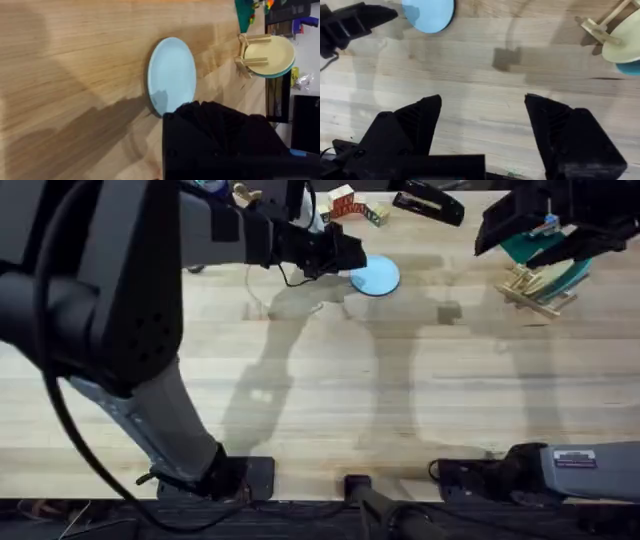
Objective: Pick up the plates from the table one by one and place each into a slot on the dish rack.
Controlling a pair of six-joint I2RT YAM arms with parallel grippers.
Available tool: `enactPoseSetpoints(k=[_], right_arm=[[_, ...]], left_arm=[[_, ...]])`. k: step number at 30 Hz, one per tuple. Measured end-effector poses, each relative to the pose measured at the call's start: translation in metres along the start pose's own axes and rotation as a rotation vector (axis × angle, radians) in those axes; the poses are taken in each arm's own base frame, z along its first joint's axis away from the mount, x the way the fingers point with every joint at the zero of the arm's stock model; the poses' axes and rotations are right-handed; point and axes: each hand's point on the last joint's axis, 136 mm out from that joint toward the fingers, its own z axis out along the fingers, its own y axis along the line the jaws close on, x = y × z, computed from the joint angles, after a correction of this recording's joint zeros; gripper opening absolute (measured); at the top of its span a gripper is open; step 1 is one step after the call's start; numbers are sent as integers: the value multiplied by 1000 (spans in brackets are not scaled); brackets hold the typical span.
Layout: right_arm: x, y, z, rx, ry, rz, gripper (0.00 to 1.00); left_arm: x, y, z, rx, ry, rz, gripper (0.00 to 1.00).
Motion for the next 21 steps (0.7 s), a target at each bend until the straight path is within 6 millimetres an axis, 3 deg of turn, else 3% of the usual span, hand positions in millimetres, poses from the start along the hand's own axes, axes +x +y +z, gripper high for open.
enactPoseSetpoints(k=[10, 21], right_arm=[[0, 0, 0, 0, 0, 0, 996], [0, 0, 0, 0, 0, 0, 996]], left_arm=[[6, 22, 17, -15, 24, -35, 38], [-6, 32, 34, -12, 33, -58, 39]])
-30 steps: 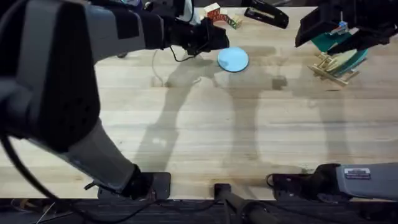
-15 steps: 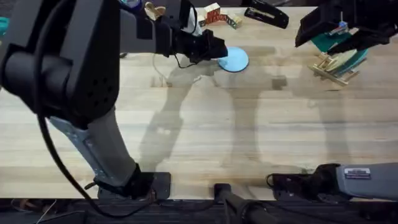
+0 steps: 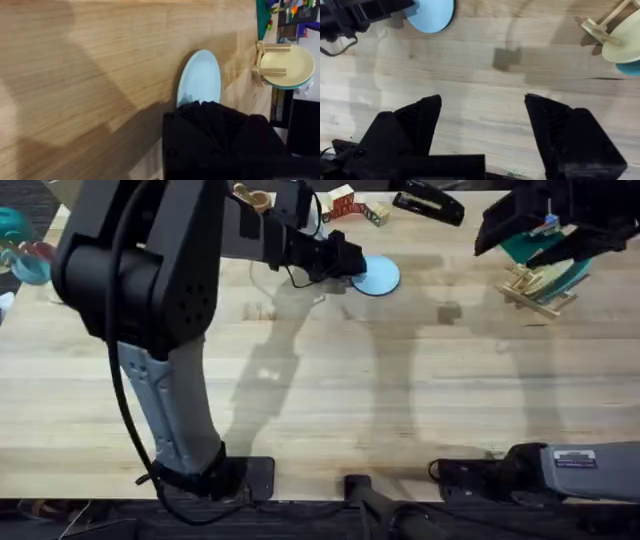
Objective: Pick up the plates from the table one by one and place each into a slot on the dish rack.
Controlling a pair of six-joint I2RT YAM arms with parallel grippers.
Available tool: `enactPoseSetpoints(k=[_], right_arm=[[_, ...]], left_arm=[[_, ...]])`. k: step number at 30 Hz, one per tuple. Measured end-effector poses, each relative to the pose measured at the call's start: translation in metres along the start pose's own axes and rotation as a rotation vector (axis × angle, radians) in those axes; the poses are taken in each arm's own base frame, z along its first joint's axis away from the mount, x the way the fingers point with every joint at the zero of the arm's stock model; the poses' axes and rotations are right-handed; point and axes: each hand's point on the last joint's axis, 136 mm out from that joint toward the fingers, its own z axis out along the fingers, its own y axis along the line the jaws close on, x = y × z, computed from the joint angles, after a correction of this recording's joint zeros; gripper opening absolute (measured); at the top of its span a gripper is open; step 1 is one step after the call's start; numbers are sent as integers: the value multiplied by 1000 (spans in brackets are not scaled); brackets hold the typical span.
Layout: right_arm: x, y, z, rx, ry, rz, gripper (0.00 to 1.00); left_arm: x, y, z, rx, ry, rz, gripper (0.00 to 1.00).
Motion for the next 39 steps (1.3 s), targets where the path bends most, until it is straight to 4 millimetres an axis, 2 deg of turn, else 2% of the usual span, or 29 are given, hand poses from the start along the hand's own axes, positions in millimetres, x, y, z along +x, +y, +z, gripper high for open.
enactPoseSetpoints(k=[10, 39], right_arm=[[0, 0, 0, 0, 0, 0, 995], [0, 0, 0, 0, 0, 0, 996]], left_arm=[[9, 6, -2, -10, 46, -51, 39], [6, 11, -5, -33, 37, -64, 38]])
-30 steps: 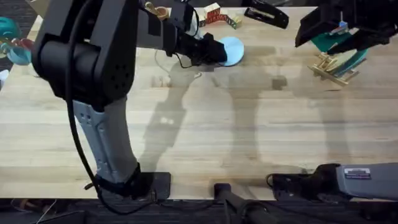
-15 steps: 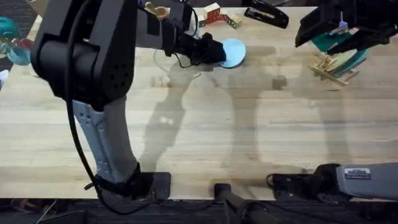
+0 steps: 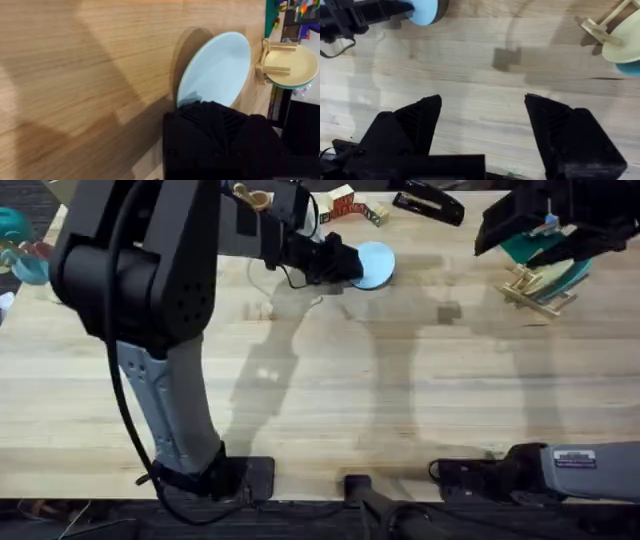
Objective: Pick up the plates from the table one by one and place each into a slot on the dish rack.
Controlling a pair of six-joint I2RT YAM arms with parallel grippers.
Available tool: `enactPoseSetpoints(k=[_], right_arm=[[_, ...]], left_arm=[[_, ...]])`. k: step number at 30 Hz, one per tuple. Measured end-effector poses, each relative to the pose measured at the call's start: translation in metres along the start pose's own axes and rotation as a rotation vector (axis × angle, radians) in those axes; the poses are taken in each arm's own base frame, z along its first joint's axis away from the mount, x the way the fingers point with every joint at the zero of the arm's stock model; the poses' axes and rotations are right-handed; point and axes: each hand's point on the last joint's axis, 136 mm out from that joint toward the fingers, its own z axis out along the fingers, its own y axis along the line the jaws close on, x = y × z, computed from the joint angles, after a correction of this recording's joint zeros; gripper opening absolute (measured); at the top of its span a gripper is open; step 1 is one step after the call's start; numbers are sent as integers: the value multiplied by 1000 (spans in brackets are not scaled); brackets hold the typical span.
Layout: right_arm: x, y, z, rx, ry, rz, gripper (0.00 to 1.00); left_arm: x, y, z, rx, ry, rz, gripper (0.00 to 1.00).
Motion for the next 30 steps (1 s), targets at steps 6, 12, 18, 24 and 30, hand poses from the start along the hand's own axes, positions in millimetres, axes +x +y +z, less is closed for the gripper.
enactPoseSetpoints(k=[6, 12, 18, 24, 30], right_arm=[[0, 0, 0, 0, 0, 0, 996], [0, 0, 0, 0, 0, 0, 995], [0, 0, 0, 0, 0, 0, 996], [0, 0, 0, 0, 0, 0, 996], [0, 0, 0, 0, 0, 0, 996]], left_arm=[[-4, 0, 0, -8, -15, 11, 38], [-9, 0, 6, 32, -16, 33, 38], [-14, -2, 9, 60, -29, 56, 38], [-15, -2, 9, 60, -31, 58, 38], [-15, -2, 10, 64, -30, 60, 38]])
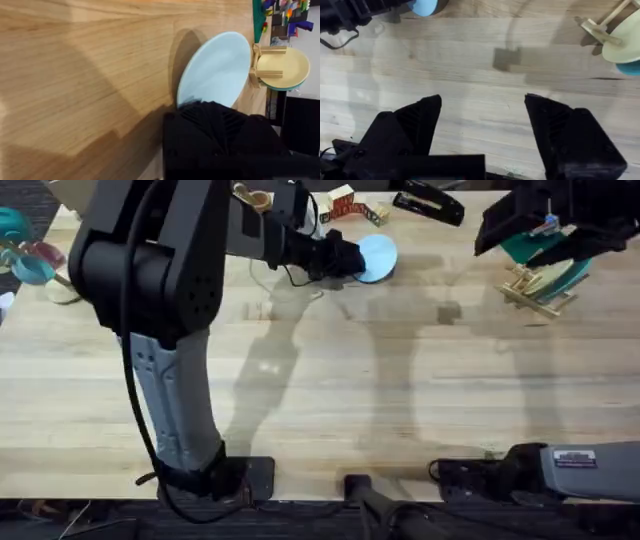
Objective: Pick up the plates from the table one by one and place each into a slot on the dish rack.
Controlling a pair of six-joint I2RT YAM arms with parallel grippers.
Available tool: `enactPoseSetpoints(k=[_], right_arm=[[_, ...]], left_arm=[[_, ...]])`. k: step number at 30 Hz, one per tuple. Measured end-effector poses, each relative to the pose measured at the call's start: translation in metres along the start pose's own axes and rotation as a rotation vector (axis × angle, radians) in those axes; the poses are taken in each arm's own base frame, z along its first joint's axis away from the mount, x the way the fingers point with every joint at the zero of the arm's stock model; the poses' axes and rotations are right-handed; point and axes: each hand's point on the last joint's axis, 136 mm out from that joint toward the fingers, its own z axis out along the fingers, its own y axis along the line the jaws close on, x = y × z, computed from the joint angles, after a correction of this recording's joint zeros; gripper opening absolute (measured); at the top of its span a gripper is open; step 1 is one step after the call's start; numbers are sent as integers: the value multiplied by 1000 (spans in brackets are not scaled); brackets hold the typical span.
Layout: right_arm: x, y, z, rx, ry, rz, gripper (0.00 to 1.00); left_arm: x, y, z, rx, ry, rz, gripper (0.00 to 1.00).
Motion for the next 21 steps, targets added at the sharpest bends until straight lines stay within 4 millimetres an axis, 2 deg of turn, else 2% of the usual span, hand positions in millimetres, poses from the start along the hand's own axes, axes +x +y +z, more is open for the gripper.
enactPoseSetpoints(k=[7, 17, 21], right_arm=[[-2, 2, 0, -14, -6, -2, 996], [-27, 15, -2, -89, -108, -36, 996], [-37, 22, 5, -140, -125, -46, 996]], left_arm=[[0, 0, 0, 3, 2, 0, 39], [0, 0, 0, 3, 1, 1, 39], [0, 0, 0, 3, 1, 1, 39]])
